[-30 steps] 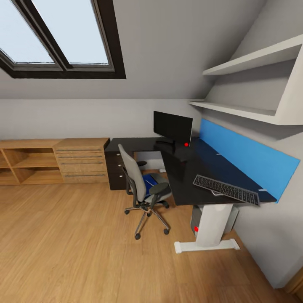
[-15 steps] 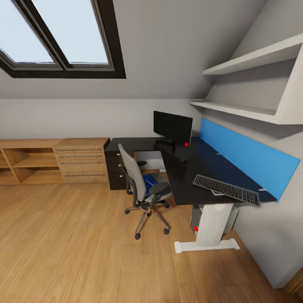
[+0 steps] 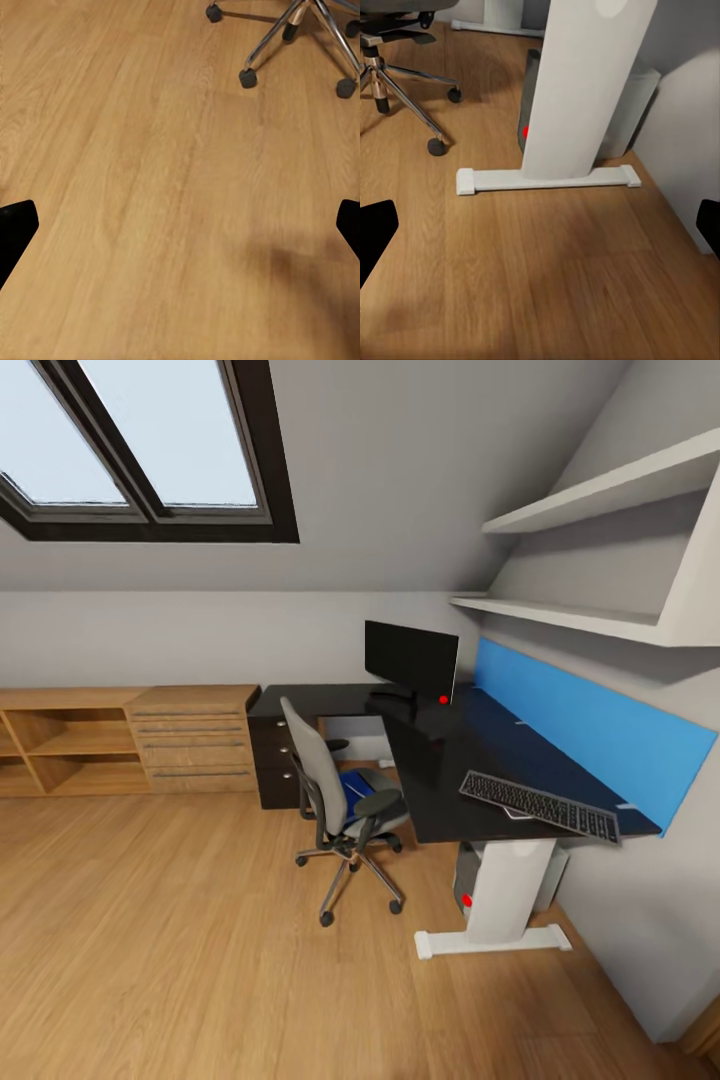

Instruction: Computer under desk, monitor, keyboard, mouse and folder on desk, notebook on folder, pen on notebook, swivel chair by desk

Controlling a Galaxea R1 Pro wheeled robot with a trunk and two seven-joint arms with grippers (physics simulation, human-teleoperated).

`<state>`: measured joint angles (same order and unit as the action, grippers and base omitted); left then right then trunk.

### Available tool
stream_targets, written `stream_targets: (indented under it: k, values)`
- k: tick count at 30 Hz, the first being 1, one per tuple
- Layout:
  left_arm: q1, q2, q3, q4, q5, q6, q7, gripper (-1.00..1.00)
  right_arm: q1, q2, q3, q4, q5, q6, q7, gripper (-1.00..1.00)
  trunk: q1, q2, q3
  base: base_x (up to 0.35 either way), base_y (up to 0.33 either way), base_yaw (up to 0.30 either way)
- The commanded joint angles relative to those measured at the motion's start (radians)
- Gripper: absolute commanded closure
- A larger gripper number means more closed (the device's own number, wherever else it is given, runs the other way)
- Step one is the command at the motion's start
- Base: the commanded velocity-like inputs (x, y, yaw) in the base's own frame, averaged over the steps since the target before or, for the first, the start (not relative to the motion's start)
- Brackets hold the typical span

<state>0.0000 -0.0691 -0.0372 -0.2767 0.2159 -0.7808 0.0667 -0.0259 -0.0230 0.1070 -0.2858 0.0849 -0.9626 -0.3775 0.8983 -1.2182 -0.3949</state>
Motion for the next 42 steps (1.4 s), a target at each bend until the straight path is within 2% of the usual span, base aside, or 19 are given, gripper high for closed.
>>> stream_targets:
  k: [1, 15, 25, 32, 41, 42]
  values:
    - [0.000, 0.000, -0.004, -0.001, 0.000, -0.002, 0.007, -1.00, -0.001, 0.000, 0.003, 0.000, 0.009, 0.000, -0.010, -1.00, 0.004, -0.008, -0.004, 0.000, 0.000, 0.000]
    - [0.000, 0.000, -0.004, -0.001, -0.001, -0.002, 0.007, -1.00, 0.000, 0.003, 0.003, 0.000, 0.007, -0.001, -0.011, -1.00, 0.058, -0.106, -0.048, 0.000, 0.000, 0.009]
    - [0.000, 0.000, -0.004, -0.002, 0.000, -0.005, 0.006, -1.00, 0.000, 0.006, 0.003, 0.001, 0.007, -0.001, -0.011, -1.00, 0.096, -0.176, -0.079, 0.000, 0.000, 0.185]
    - [0.000, 0.001, -0.004, -0.004, 0.000, -0.006, 0.009, -1.00, 0.000, 0.006, 0.003, 0.001, 0.007, -0.001, -0.011, -1.00, 0.123, -0.225, -0.101, 0.000, 0.000, 0.057]
    - [0.000, -0.001, -0.003, -0.091, 0.001, -0.002, 0.005, -1.00, -0.001, 0.005, 0.003, -0.002, 0.007, -0.003, -0.011, -1.00, 0.157, -0.288, -0.130, 0.000, 0.000, 0.006]
    - [0.000, -0.001, -0.003, -0.123, 0.001, 0.021, 0.005, -1.00, -0.001, 0.005, 0.003, -0.004, 0.007, -0.005, -0.011, -1.00, 0.161, -0.295, -0.133, 0.000, 0.000, 0.000]
